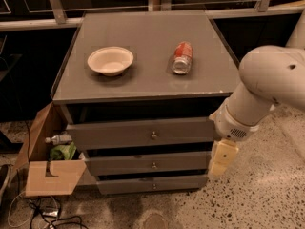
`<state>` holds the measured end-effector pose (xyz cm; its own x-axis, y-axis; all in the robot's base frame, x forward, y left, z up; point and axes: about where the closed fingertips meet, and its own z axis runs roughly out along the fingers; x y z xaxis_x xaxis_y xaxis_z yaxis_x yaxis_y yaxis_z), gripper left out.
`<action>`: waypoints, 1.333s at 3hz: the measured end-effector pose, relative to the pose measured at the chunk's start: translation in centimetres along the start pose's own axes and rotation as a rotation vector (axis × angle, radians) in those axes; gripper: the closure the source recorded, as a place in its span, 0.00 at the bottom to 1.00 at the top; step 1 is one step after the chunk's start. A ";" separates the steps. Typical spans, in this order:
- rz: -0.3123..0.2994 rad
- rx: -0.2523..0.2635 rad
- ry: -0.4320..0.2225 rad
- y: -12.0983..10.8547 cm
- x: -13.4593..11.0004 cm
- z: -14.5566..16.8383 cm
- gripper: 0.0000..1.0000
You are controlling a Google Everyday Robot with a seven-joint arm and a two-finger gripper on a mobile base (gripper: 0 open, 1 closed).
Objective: Open top drawer
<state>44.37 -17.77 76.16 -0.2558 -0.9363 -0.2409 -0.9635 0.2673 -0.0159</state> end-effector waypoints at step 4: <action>0.036 0.001 0.060 -6.0 0.9 6.1 0.00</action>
Offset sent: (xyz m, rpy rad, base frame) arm 0.0433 -0.0032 -0.0554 -0.0519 0.0097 -0.0219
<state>50.38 -18.85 70.11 -0.2950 -0.9378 -0.1832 -0.9534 0.3016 -0.0088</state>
